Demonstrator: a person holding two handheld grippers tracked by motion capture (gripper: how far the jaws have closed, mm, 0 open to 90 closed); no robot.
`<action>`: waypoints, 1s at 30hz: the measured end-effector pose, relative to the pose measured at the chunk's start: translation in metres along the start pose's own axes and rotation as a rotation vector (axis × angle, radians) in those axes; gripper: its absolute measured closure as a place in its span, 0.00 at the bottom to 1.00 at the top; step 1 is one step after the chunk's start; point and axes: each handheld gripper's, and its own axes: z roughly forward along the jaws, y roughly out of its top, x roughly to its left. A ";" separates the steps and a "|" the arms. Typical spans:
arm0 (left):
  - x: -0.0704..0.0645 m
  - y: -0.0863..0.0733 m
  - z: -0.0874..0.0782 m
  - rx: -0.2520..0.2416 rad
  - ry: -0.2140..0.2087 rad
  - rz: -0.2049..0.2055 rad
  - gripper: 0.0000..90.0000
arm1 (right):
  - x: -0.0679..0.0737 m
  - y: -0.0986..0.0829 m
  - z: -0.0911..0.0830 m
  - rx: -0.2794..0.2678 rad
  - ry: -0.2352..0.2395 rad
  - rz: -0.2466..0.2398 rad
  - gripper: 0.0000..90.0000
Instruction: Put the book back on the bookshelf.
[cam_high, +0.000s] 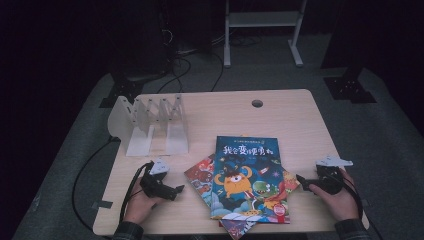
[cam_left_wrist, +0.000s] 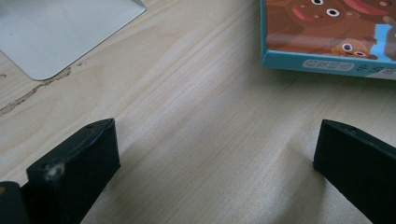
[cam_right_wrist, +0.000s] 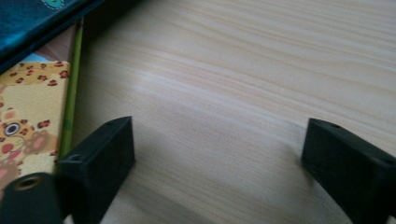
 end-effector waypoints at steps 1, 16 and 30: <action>0.000 0.000 0.000 0.000 0.000 0.000 0.00 | 0.000 0.000 -0.001 -0.003 0.001 -0.003 0.16; 0.000 -0.001 -0.001 -0.001 -0.003 0.003 0.00 | -0.003 0.012 -0.013 -0.013 0.024 0.008 0.61; 0.000 -0.002 -0.002 0.001 0.000 0.001 0.00 | 0.005 0.045 -0.004 -0.059 0.155 0.051 0.69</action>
